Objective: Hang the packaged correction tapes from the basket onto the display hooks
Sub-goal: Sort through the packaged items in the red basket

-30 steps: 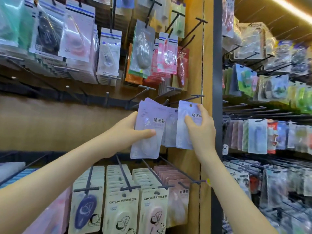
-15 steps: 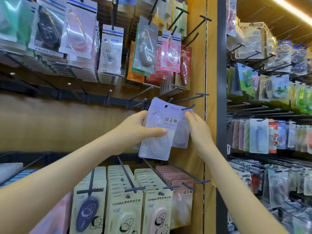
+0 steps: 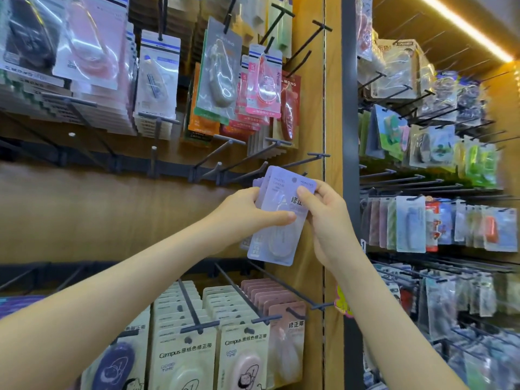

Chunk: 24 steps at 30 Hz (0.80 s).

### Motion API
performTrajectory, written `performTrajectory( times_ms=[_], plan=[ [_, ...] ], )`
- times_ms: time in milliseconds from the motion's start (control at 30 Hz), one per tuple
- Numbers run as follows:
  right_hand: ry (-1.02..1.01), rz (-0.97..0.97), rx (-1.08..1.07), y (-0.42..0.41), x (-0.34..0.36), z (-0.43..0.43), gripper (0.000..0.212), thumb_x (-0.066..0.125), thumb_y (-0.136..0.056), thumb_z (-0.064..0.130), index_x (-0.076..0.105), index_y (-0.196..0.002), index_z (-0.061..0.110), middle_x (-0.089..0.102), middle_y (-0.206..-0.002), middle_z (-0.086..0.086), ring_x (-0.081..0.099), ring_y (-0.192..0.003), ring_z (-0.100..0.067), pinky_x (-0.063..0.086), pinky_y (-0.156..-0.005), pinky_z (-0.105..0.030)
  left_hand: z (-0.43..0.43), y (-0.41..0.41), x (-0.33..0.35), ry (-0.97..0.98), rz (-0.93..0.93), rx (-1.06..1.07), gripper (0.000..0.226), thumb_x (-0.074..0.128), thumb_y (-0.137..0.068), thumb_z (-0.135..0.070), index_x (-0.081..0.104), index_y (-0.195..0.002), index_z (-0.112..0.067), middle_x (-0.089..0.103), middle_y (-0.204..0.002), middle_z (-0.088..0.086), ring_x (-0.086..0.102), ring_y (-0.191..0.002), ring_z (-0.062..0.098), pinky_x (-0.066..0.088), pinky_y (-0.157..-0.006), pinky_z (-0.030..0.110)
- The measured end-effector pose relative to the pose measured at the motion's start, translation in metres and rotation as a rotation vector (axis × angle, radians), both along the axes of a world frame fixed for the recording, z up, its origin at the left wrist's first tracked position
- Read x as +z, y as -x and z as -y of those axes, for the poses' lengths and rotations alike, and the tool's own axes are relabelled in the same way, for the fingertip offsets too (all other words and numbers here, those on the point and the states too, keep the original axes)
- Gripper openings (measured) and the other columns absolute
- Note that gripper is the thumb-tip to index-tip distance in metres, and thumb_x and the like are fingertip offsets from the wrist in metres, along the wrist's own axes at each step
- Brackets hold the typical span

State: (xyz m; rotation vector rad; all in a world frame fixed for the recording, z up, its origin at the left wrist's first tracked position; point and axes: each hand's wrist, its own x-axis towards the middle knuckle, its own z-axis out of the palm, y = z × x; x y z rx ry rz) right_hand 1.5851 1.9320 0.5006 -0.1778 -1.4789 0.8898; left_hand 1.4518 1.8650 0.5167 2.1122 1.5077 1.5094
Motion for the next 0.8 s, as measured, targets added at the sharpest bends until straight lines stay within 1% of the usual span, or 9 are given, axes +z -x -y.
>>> performTrajectory(
  times_ms=[167,300,367,433,500,533,600,700,800],
  plan=[
    [0.004,-0.026,-0.023,-0.004,0.007,-0.005,0.014,0.047,-0.100,0.016,0.056,-0.111,0.011,0.070,-0.103,-0.003,0.069,-0.093,-0.013,0.057,-0.075,-0.026,-0.011,-0.008,0.006,-0.010,0.011,-0.013,0.038,0.070,-0.082,-0.041,0.059,-0.116,-0.030,0.068,-0.106,-0.009,0.066,-0.095,0.009,0.056,-0.080,0.029],
    [-0.003,-0.029,-0.095,-0.004,0.016,-0.008,0.012,0.046,-0.101,0.017,0.053,-0.111,0.015,0.068,-0.106,-0.002,0.068,-0.095,-0.013,0.056,-0.075,-0.026,-0.019,-0.010,0.011,-0.009,0.022,-0.056,0.028,0.068,-0.085,-0.037,0.058,-0.111,-0.033,0.068,-0.102,-0.011,0.066,-0.093,0.007,0.054,-0.075,0.024],
    [-0.016,-0.044,-0.151,-0.003,0.017,-0.011,0.012,0.047,-0.100,0.016,0.048,-0.112,0.019,0.066,-0.108,-0.003,0.066,-0.096,-0.014,0.056,-0.076,-0.028,-0.024,-0.010,0.013,-0.001,0.027,-0.062,0.026,0.068,-0.085,-0.037,0.059,-0.110,-0.033,0.069,-0.102,-0.010,0.066,-0.092,0.008,0.055,-0.076,0.026],
    [-0.058,-0.057,-0.223,-0.003,0.016,-0.012,0.019,0.046,-0.100,0.015,0.039,-0.115,0.025,0.063,-0.109,-0.002,0.065,-0.096,-0.013,0.055,-0.076,-0.029,-0.028,-0.011,0.013,0.008,0.028,-0.060,0.030,0.068,-0.085,-0.038,0.059,-0.113,-0.031,0.069,-0.102,-0.009,0.066,-0.092,0.008,0.055,-0.075,0.025],
    [-0.154,-0.052,-0.318,-0.003,0.012,-0.013,0.028,0.047,-0.098,0.014,0.030,-0.116,0.028,0.058,-0.111,-0.003,0.062,-0.095,-0.014,0.054,-0.073,-0.024,-0.032,-0.013,0.014,0.011,0.026,-0.063,0.040,0.069,-0.083,-0.040,0.059,-0.120,-0.027,0.069,-0.104,-0.008,0.066,-0.093,0.009,0.056,-0.077,0.028],
    [-0.199,-0.039,-0.354,-0.003,0.010,-0.013,0.030,0.047,-0.098,0.013,0.028,-0.115,0.028,0.056,-0.112,-0.003,0.061,-0.096,-0.014,0.051,-0.069,-0.018,-0.034,-0.014,0.015,0.011,0.024,-0.065,0.043,0.069,-0.083,-0.041,0.059,-0.122,-0.027,0.068,-0.105,-0.008,0.066,-0.094,0.009,0.057,-0.079,0.029],
    [-0.243,0.009,-0.378,-0.002,0.005,-0.015,0.026,0.046,-0.098,0.014,0.031,-0.115,0.029,0.051,-0.117,-0.002,0.058,-0.099,-0.017,0.045,-0.061,-0.009,-0.036,-0.016,0.016,0.009,0.020,-0.065,0.045,0.069,-0.082,-0.044,0.058,-0.123,-0.027,0.068,-0.106,-0.005,0.065,-0.095,0.010,0.056,-0.079,0.029],
    [-0.218,0.061,-0.339,-0.002,0.002,-0.017,0.024,0.046,-0.100,0.022,0.035,-0.119,0.033,0.049,-0.127,-0.004,0.057,-0.108,-0.017,0.047,-0.062,-0.008,-0.037,-0.018,0.017,0.007,0.004,-0.046,0.046,0.068,-0.083,-0.045,0.058,-0.123,-0.025,0.067,-0.106,-0.003,0.065,-0.096,0.012,0.056,-0.080,0.030],
    [-0.211,0.086,-0.334,-0.003,-0.001,-0.015,0.036,0.054,-0.096,0.029,0.037,-0.128,0.034,0.045,-0.132,0.000,0.054,-0.113,-0.014,0.049,-0.072,-0.012,-0.038,-0.019,0.017,-0.002,0.000,-0.042,0.038,0.066,-0.087,-0.038,0.059,-0.121,-0.024,0.067,-0.103,-0.004,0.063,-0.093,0.009,0.055,-0.073,0.024]
  ],
)
